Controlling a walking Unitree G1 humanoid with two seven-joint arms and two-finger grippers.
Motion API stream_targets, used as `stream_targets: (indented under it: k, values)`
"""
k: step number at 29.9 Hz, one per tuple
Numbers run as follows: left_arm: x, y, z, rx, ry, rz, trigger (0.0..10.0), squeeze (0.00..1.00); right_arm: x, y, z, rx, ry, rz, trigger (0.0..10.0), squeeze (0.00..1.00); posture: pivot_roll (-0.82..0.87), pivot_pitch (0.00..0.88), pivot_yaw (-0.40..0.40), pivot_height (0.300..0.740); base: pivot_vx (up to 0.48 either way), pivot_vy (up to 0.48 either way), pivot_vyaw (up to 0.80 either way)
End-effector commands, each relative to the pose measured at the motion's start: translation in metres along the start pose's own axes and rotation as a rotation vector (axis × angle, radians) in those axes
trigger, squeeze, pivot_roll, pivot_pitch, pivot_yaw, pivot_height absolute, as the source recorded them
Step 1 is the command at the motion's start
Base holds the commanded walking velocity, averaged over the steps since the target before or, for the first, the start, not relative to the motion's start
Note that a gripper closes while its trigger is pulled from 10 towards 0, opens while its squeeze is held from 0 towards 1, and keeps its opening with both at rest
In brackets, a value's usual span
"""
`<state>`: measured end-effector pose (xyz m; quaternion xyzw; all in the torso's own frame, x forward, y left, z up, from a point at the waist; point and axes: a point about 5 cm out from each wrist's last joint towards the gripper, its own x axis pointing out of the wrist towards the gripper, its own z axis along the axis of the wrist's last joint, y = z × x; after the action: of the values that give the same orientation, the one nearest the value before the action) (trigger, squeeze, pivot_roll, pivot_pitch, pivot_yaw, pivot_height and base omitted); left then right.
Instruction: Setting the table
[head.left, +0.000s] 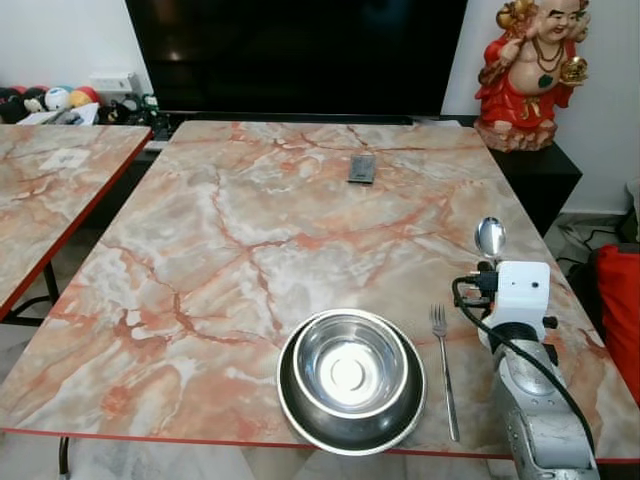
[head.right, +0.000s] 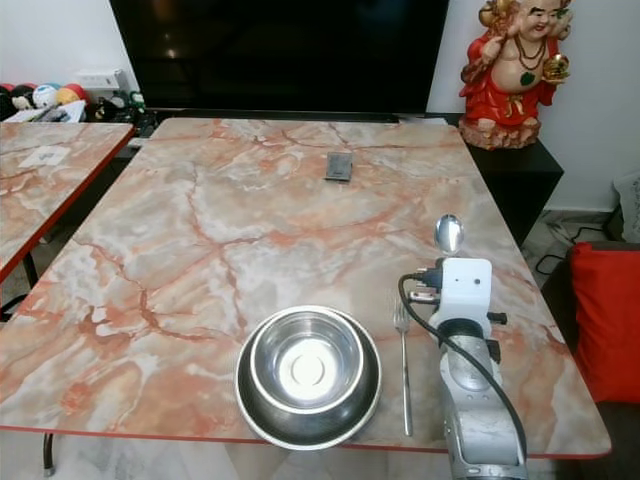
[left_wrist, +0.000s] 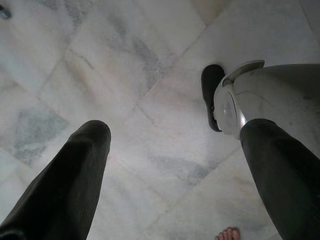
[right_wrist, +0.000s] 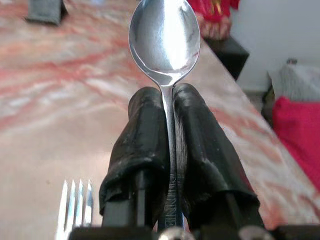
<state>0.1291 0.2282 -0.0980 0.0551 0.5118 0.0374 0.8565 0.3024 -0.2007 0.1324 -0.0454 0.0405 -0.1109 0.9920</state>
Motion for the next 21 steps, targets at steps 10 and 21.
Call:
stream_targets:
  k: [10,21]
  values:
    - [-0.001,0.002,-0.005,0.019,0.026,-0.007,10.0,0.00,-0.018,0.000,-0.012,0.032,0.100,0.034,10.0,0.00,-0.04,0.108,0.017,0.740,0.000,0.000,0.00]
    - [-0.001,0.002,-0.005,0.017,0.028,-0.007,10.0,0.00,-0.016,0.008,-0.027,0.090,0.193,0.087,10.0,0.00,-0.04,0.113,0.015,0.740,0.000,0.000,0.00]
